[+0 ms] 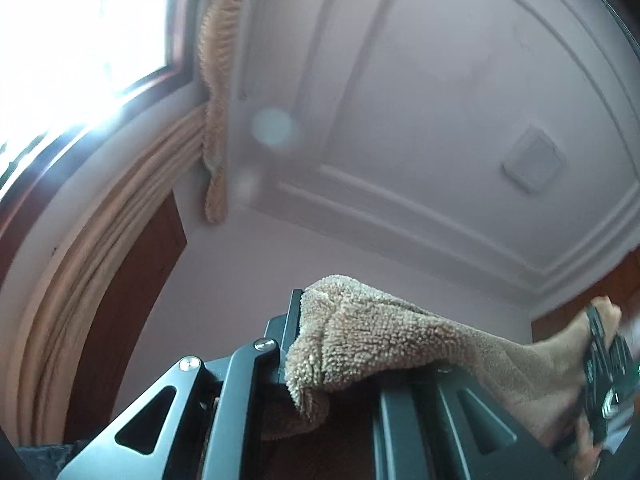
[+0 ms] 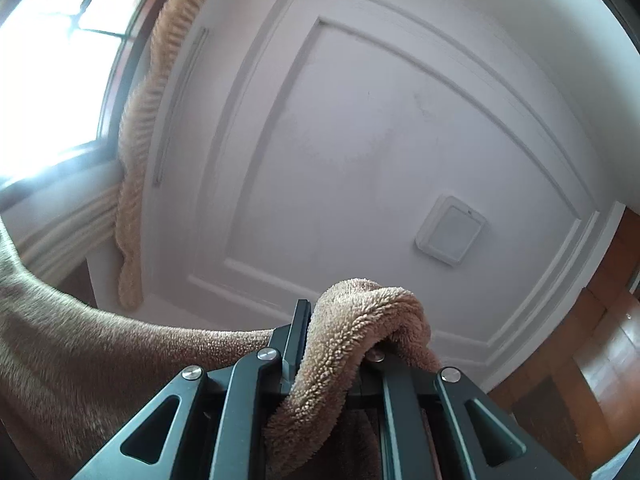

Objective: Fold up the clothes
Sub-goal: 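Hold the fleece sweatshirt up with both grippers and swing it over the bed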

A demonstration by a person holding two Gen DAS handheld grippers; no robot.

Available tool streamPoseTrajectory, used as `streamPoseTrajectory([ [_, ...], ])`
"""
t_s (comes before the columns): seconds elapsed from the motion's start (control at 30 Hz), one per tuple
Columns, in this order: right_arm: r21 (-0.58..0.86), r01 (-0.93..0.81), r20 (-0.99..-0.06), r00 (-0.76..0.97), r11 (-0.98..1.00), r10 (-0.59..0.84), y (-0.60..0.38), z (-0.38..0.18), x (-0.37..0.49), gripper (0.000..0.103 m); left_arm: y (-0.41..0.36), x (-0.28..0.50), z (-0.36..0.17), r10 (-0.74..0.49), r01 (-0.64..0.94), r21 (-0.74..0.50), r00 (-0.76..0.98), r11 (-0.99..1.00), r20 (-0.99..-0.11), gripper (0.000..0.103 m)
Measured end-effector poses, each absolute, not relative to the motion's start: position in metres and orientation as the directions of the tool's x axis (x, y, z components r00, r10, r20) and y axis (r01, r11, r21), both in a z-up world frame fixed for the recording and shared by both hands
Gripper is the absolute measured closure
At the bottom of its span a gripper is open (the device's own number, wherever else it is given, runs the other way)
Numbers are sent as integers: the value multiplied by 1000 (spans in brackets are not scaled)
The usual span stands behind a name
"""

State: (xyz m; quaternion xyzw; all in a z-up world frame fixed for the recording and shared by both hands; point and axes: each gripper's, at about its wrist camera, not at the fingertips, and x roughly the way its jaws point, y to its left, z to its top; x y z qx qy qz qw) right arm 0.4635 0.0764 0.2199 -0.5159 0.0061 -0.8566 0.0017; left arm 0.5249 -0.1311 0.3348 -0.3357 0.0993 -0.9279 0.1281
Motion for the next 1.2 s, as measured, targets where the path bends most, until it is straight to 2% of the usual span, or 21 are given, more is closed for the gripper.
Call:
streamPoseTrajectory([
  [0.1, 33, 39, 867, -498, -999, 9, 91, 224, 455, 92, -137, 521, 329, -291, 159, -269, -765, -950, 574, 90],
  [0.27, 10, -42, 887, -461, -999, 28, 83, 207, 455, 92, -124, 524, 322, -336, 234, -243, -718, -941, 610, 90],
  [0.63, -21, -41, 882, -471, -999, 1, 77, 207, 447, 92, -146, 508, 342, -371, 296, -224, -733, -929, 571, 87],
  [0.9, -72, -20, 809, -586, -997, -47, 47, 196, 383, 92, -205, 426, 332, -431, 356, -255, -819, -899, 379, 87],
  [1.2, -131, -30, 651, -756, -991, -63, 5, 188, 264, 92, -257, 295, 314, -524, 489, -206, -834, -848, 174, 87],
])
